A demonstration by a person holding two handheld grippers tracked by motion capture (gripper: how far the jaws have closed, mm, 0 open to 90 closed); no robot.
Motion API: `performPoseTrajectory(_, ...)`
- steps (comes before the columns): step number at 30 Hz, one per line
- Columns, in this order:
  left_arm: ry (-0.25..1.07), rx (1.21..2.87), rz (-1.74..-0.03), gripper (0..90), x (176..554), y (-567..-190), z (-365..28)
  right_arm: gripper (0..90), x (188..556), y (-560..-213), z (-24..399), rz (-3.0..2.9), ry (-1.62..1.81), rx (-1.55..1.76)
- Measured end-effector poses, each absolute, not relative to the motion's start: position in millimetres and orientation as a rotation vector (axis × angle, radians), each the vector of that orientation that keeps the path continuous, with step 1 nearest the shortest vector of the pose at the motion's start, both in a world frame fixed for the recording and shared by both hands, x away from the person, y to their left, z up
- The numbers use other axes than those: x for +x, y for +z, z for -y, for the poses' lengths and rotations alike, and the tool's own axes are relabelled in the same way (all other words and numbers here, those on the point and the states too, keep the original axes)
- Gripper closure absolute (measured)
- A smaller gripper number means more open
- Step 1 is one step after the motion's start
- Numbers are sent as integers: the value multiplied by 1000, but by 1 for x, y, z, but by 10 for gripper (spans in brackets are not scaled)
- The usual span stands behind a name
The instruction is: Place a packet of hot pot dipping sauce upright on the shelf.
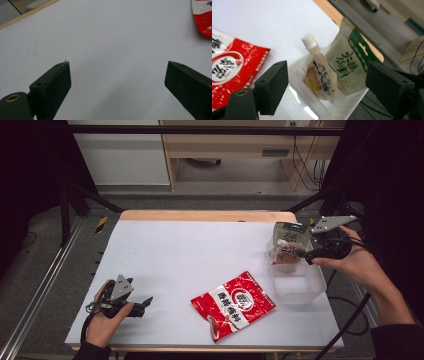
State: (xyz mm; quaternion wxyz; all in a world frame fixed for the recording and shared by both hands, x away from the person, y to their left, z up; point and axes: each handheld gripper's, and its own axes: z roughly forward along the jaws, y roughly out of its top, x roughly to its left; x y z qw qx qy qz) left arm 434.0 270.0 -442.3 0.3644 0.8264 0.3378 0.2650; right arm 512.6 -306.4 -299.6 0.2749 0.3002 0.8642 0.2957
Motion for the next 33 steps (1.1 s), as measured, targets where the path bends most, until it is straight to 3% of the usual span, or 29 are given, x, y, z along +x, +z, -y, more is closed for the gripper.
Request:
performPoseTrajectory(16,683,2123,-869,66,434,-442,-270,123,469,-281,264,-2276,872,738)
performPoseTrajectory(33,679,2124,-861,62,433,-443,-267,193,439,-292,215,-2265,954,726)
